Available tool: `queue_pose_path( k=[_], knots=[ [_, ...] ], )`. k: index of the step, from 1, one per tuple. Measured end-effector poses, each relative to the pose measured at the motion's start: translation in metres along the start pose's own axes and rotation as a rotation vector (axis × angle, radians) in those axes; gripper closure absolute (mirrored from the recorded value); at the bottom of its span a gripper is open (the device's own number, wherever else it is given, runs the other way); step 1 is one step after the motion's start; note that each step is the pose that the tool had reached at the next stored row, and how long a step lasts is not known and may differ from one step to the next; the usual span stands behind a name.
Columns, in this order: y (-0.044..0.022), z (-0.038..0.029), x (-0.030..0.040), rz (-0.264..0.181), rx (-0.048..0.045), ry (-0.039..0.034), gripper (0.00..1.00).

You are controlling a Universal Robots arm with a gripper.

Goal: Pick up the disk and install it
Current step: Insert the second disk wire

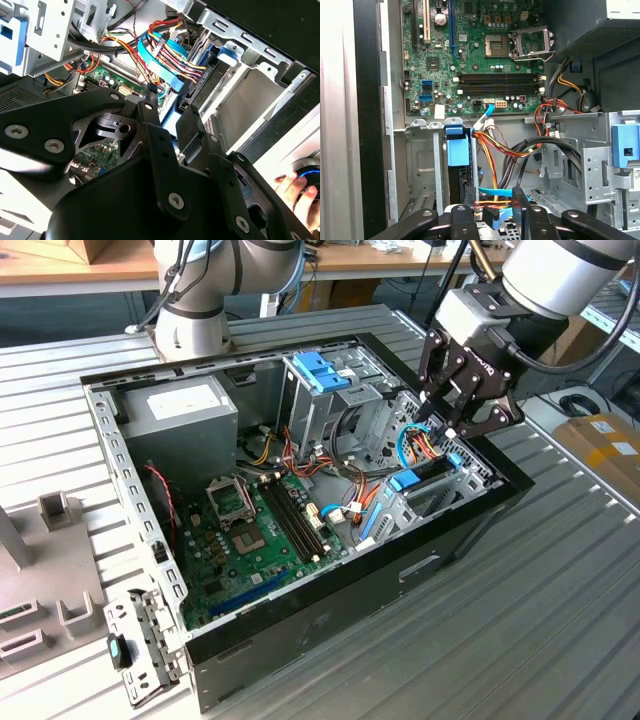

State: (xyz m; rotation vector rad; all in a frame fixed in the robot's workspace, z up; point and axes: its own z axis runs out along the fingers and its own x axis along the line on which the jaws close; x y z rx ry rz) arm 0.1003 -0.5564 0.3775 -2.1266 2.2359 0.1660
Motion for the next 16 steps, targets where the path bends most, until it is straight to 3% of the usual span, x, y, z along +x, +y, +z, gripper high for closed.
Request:
queue_pose_path(
  k=[3, 9, 16],
  knots=[
    [-0.0021, -0.0001, -0.0001, 0.000, 0.0000, 0.0001, 0.58],
    [-0.0154, 0.0015, -0.0005, 0.000, -0.0008, 0.0002, 0.58],
    [-0.0173, 0.0072, 0.0000, 0.000, -0.0008, 0.0060, 0.58]
  ],
)
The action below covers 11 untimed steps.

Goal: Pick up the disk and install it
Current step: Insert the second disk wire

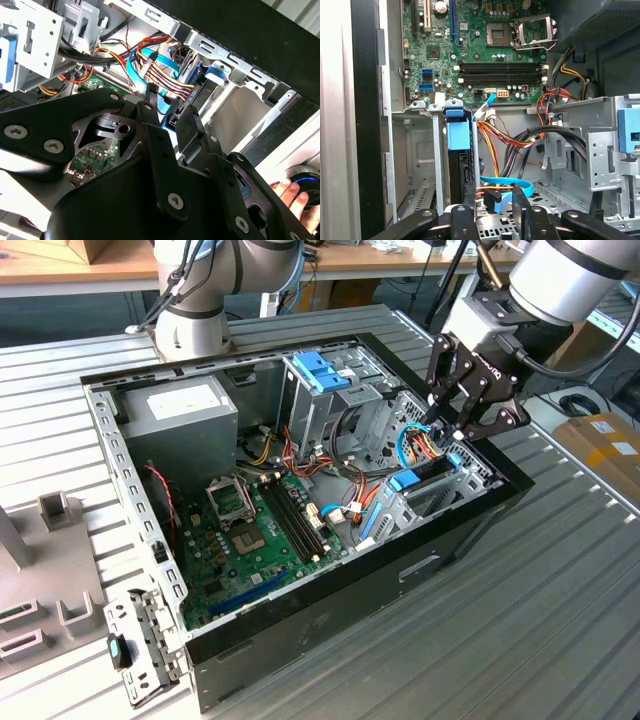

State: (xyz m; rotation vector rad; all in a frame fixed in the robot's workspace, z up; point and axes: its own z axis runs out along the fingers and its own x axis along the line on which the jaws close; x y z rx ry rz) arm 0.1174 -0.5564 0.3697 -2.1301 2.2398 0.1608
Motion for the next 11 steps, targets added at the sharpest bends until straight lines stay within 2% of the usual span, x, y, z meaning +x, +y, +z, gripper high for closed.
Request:
queue_pose_path(
  k=[4, 5, 7, 9, 11],
  knots=[
    [0.0000, 0.0001, 0.0000, 0.000, 0.0000, 0.0001, 0.59],
    [0.0000, 0.0001, 0.0000, 0.000, 0.0000, 0.0001, 0.73],
    [0.0000, 0.0001, 0.0000, 0.000, 0.0000, 0.0001, 0.73],
    [0.0000, 0.0001, 0.0000, 0.000, 0.0000, 0.0003, 0.83],
    [0.0000, 0.0001, 0.0000, 0.000, 0.0000, 0.0003, 0.84]
  ],
)
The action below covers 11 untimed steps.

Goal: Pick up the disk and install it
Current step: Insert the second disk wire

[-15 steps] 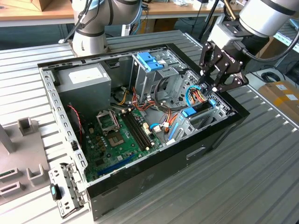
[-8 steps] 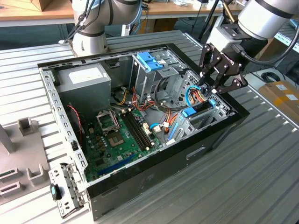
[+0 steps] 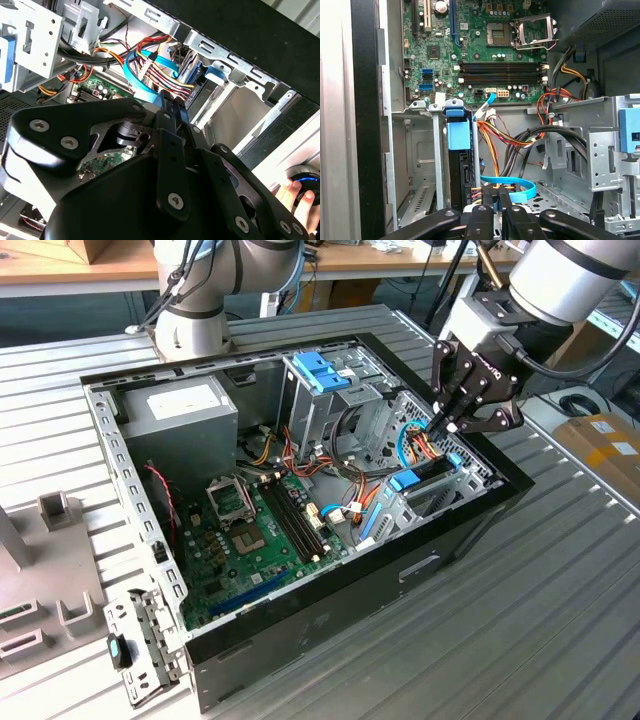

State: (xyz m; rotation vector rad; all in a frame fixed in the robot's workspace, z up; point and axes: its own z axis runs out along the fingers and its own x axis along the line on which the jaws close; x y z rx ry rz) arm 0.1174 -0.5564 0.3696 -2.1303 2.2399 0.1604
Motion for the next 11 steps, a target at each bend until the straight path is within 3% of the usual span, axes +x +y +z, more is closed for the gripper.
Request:
queue_pose_path(
  k=[7, 11],
  knots=[
    [0.0000, 0.0000, 0.0000, 0.000, 0.0000, 0.0003, 0.84],
    [0.0010, -0.0004, 0.0044, 0.000, 0.0000, 0.0003, 0.84]
  ],
)
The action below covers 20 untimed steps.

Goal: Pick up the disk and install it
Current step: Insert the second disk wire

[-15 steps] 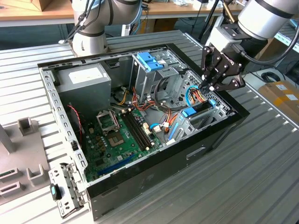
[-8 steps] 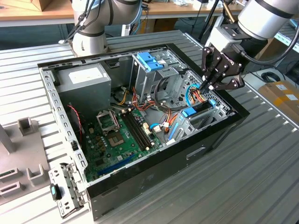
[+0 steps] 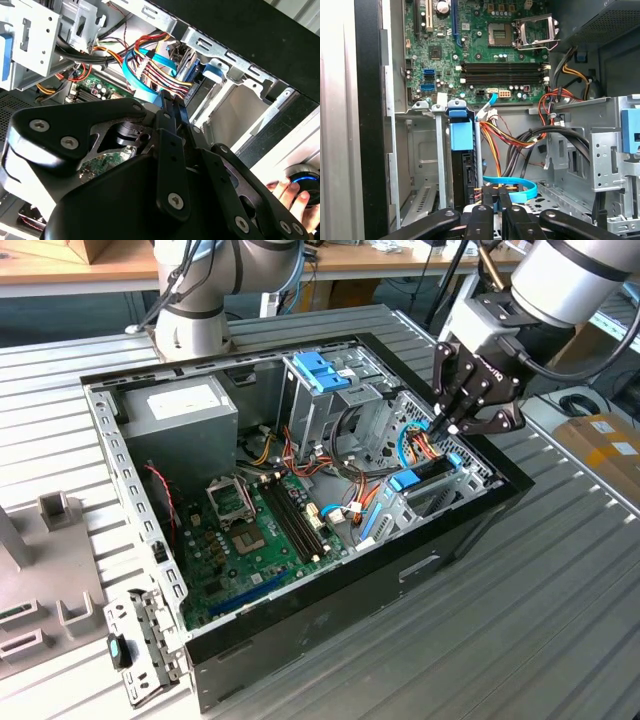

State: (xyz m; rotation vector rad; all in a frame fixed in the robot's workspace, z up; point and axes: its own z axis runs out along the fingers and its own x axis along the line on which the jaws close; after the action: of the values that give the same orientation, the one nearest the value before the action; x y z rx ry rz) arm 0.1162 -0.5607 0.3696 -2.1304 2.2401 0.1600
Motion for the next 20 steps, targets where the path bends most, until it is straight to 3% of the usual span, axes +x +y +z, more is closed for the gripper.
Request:
queue_pose_path(
  k=[12, 18, 19, 20],
  knots=[
    [0.0091, -0.0017, 0.0202, 0.000, 0.0000, 0.0001, 0.84],
    [0.0094, -0.0017, 0.0210, 0.000, 0.0000, 0.0000, 0.84],
    [0.0095, -0.0017, 0.0211, 0.000, 0.0013, -0.0001, 0.84],
    [0.0095, -0.0014, 0.0211, -0.002, 0.0159, -0.0009, 0.84]
  ],
)
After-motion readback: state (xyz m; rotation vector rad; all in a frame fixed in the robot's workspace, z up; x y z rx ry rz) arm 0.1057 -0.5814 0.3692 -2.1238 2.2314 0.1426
